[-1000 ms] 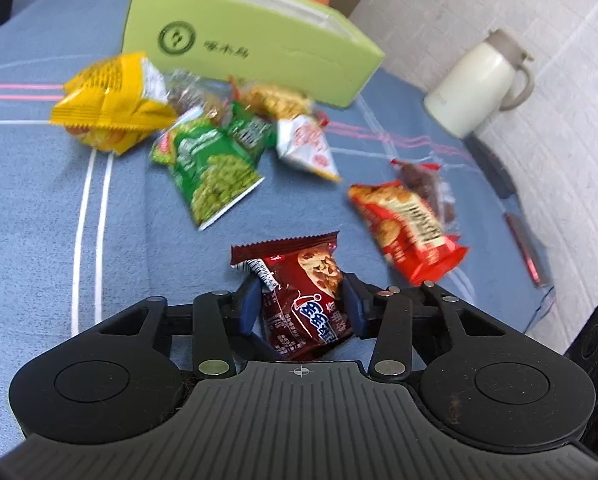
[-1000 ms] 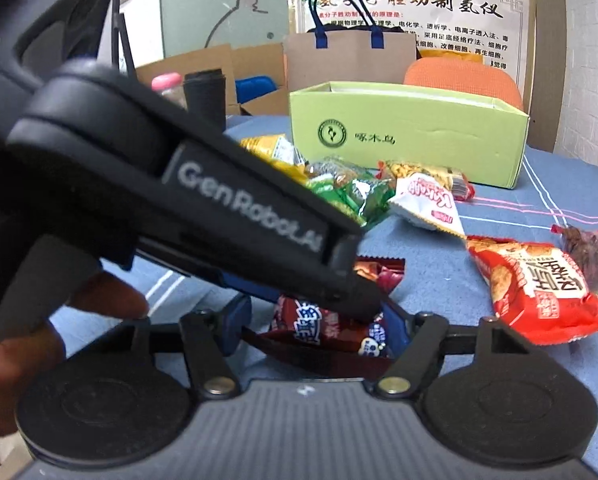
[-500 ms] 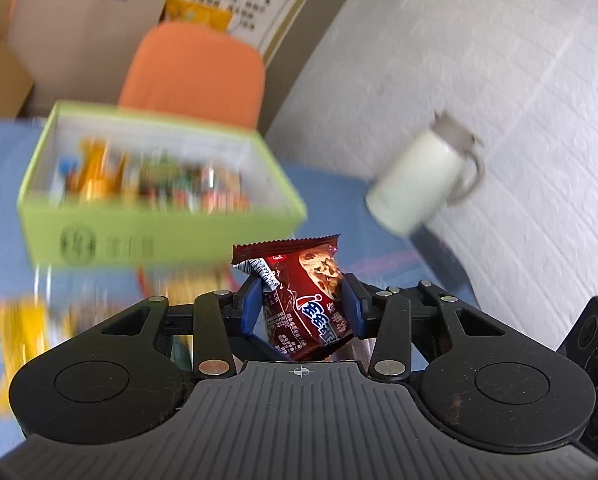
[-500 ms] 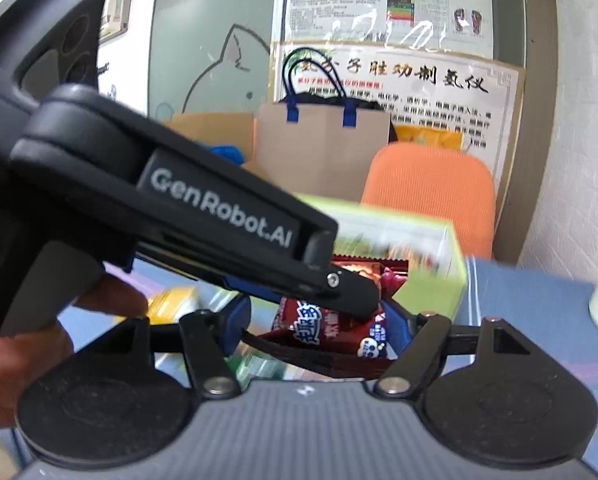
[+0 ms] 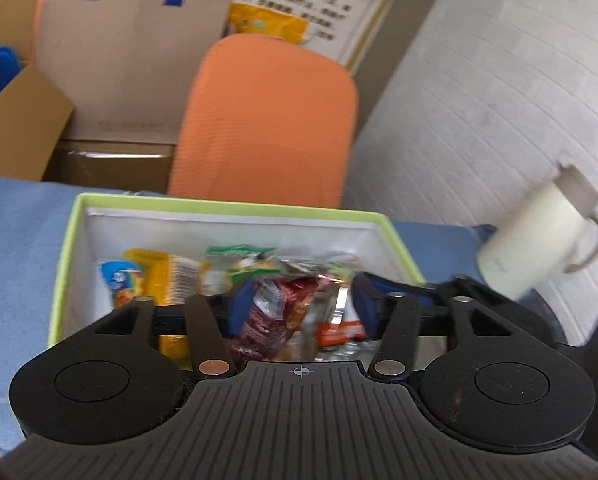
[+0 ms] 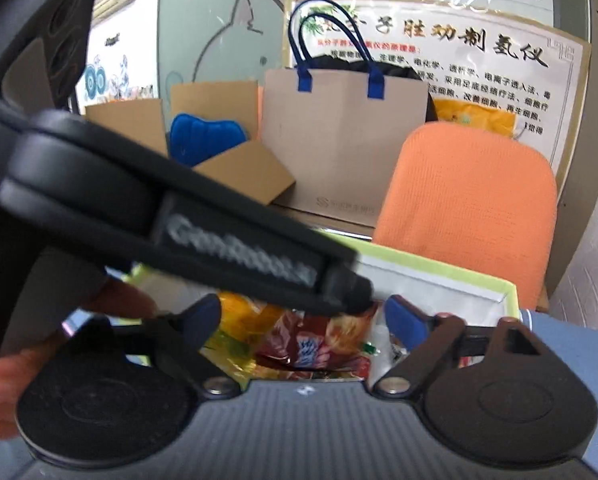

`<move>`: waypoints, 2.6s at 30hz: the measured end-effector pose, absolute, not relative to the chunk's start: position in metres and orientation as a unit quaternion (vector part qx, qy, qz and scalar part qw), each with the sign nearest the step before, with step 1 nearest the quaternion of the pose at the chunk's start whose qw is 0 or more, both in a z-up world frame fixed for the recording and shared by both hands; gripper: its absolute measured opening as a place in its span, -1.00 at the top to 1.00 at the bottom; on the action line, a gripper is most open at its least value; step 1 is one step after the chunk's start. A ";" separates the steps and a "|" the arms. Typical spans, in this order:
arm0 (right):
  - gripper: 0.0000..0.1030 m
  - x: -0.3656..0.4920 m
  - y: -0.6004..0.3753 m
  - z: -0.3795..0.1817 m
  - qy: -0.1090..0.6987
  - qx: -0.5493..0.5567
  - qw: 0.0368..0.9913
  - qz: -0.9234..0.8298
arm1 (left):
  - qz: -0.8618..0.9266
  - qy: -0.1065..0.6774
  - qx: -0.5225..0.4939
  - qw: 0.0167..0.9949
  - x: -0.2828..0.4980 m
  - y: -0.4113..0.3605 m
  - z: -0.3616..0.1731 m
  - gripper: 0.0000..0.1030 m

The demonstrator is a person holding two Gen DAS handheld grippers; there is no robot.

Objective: Organize snacks
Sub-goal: 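Grasp the cookie packet with the left gripper and drop it into the green box, then move the left gripper down onto the red-white snack bag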

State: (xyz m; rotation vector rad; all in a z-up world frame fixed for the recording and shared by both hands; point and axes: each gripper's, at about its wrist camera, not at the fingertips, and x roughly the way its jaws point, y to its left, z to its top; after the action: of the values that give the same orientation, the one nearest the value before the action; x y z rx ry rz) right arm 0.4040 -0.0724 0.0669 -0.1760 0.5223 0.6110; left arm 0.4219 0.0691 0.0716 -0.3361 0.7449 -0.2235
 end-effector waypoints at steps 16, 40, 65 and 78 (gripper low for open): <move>-0.79 0.212 -0.200 0.034 0.279 0.009 0.933 0.228 | -0.167 0.351 -0.204 0.898 0.261 0.059 0.053 -0.33; -0.79 0.155 -0.133 -0.006 0.315 -0.002 0.907 0.280 | -0.182 0.439 -0.213 0.854 0.192 0.023 -0.005 -0.14; -0.80 0.145 -0.135 -0.017 0.316 -0.003 0.918 0.240 | -0.153 0.446 -0.191 0.861 0.196 0.000 -0.010 -0.19; -0.61 0.122 -0.138 0.022 0.264 -0.035 0.937 0.225 | -0.205 0.420 -0.214 0.858 0.188 0.010 0.018 0.65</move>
State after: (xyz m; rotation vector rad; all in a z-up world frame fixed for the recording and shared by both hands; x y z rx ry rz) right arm 0.1218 -0.1378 0.0219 -0.0710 0.5390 0.4588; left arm 0.1876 0.0103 0.0184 -0.4499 0.8814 -0.4317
